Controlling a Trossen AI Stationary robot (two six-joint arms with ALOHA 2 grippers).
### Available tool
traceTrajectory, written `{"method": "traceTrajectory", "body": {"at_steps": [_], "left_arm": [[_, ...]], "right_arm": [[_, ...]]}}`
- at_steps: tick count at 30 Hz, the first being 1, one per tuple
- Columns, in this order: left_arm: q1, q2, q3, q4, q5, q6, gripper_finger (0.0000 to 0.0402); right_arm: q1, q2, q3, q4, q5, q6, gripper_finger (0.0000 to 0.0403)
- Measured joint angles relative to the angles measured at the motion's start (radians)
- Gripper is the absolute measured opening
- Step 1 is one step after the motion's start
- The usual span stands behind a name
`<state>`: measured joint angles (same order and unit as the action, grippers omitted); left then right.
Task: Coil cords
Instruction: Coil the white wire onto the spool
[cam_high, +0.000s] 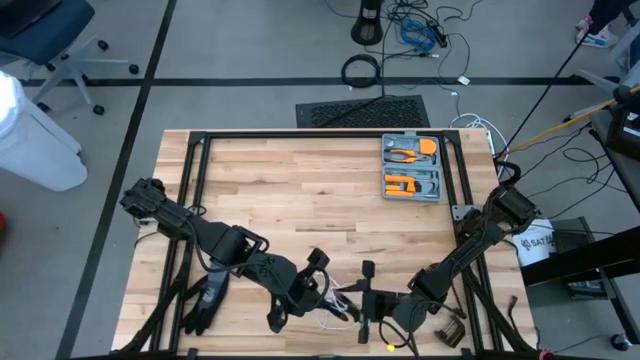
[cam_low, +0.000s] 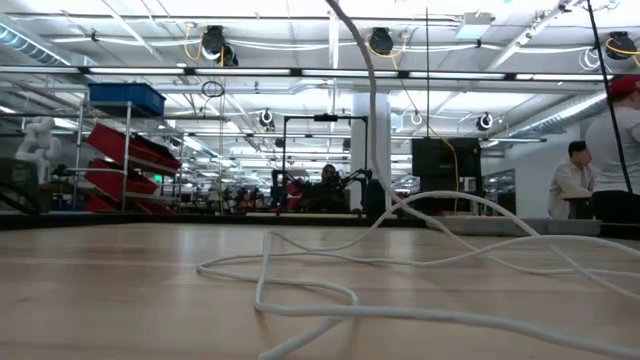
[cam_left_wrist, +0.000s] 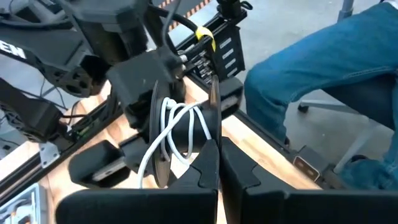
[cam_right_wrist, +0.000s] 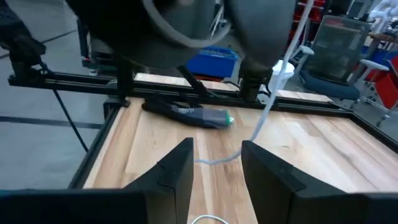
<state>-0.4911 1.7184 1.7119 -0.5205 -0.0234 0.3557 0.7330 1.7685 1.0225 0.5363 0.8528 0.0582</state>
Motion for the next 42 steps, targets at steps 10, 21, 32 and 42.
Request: {"method": "traceTrajectory", "body": {"at_steps": [10, 21, 32, 42], "left_arm": [[-0.005, 0.000, 0.000, 0.015, -0.007, -0.003, 0.0000], [-0.023, 0.000, 0.000, -0.002, -0.051, -0.009, 0.0000], [-0.029, 0.000, 0.000, -0.029, -0.152, -0.009, 0.0000], [-0.029, 0.000, 0.000, -0.105, -0.177, -0.059, 0.0000]], "right_arm": [[-0.053, 0.025, 0.000, 0.024, 0.014, 0.010, 0.0118], [-0.028, 0.025, 0.000, 0.025, 0.013, -0.023, 0.0007], [0.082, 0.024, 0.000, 0.014, 0.013, -0.006, 0.0001], [0.190, 0.019, 0.000, -0.004, 0.174, 0.040, 0.0000]]}}
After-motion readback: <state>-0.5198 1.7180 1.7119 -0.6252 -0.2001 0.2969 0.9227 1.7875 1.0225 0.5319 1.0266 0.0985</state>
